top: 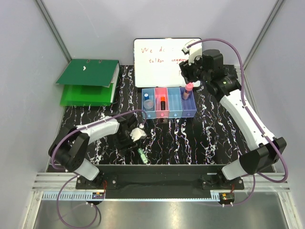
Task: Sort the stationery into containers
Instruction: Pick up the stationery from the center of the board.
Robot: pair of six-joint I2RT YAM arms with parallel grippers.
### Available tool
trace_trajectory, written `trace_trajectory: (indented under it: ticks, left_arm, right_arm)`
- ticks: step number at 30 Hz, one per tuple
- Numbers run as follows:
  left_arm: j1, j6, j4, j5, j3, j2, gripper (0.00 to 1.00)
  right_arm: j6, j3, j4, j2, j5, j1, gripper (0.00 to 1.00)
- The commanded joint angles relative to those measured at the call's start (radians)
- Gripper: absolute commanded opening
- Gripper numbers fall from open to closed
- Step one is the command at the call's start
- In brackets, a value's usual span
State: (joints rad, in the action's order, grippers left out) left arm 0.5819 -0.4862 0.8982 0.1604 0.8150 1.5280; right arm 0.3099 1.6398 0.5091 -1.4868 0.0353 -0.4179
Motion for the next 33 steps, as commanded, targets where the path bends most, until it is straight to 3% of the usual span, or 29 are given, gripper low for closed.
trace_trajectory:
  ticks: [1, 9, 15, 33]
  left_arm:
    - [0.006, -0.011, -0.064, 0.008, -0.016, 0.054, 0.51]
    - [0.022, 0.011, -0.068, -0.016, 0.018, 0.127, 0.40]
    - [0.035, 0.011, -0.071, -0.018, 0.042, 0.149, 0.00]
    - [0.035, 0.037, 0.008, -0.055, 0.260, -0.051, 0.00]
  right_arm:
    - [-0.023, 0.058, -0.043, 0.017, 0.003, 0.002, 0.63]
    - [-0.034, 0.088, -0.041, 0.010, 0.008, 0.002, 0.63]
    - [-0.028, 0.046, -0.043, 0.033, 0.002, 0.002, 0.63]
    - [-0.006, -0.077, -0.043, 0.088, -0.029, 0.002, 0.64]
